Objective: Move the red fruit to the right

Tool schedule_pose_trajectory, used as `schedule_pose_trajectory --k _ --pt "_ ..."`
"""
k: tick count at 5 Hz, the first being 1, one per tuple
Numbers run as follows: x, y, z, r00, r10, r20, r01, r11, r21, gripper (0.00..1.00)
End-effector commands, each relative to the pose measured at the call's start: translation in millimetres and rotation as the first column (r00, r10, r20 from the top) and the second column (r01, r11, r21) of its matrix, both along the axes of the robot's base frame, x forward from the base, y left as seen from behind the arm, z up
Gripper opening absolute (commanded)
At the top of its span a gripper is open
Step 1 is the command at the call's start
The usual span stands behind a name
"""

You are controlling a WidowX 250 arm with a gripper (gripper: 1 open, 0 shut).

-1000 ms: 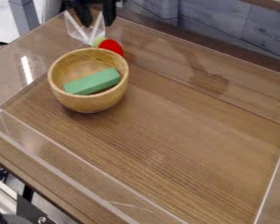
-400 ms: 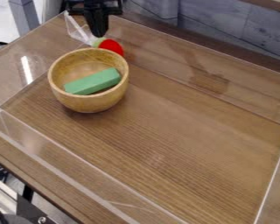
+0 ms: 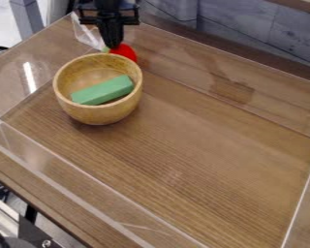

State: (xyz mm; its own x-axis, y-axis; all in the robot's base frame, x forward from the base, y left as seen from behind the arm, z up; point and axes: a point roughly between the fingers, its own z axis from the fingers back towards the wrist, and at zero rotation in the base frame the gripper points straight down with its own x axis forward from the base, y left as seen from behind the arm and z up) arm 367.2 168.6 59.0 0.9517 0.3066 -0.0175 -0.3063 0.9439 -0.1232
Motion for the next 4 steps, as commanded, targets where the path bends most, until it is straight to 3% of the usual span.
schedule_pose_trajectory --k 1,2,3,4 --pt "4.4 -1 12.1 0.999 -0.013 0.036 0.012 0.999 0.031 0.0" --pt "4.9 -3 7.3 0.999 -0.019 0.032 0.018 0.999 0.029 0.0" --pt "4.3 -5 2.7 0.999 -0.024 0.027 0.023 0.999 0.028 1.0" --pt "4.2 -7 0.7 0.999 -0.027 0.025 0.026 0.999 0.02 1.0"
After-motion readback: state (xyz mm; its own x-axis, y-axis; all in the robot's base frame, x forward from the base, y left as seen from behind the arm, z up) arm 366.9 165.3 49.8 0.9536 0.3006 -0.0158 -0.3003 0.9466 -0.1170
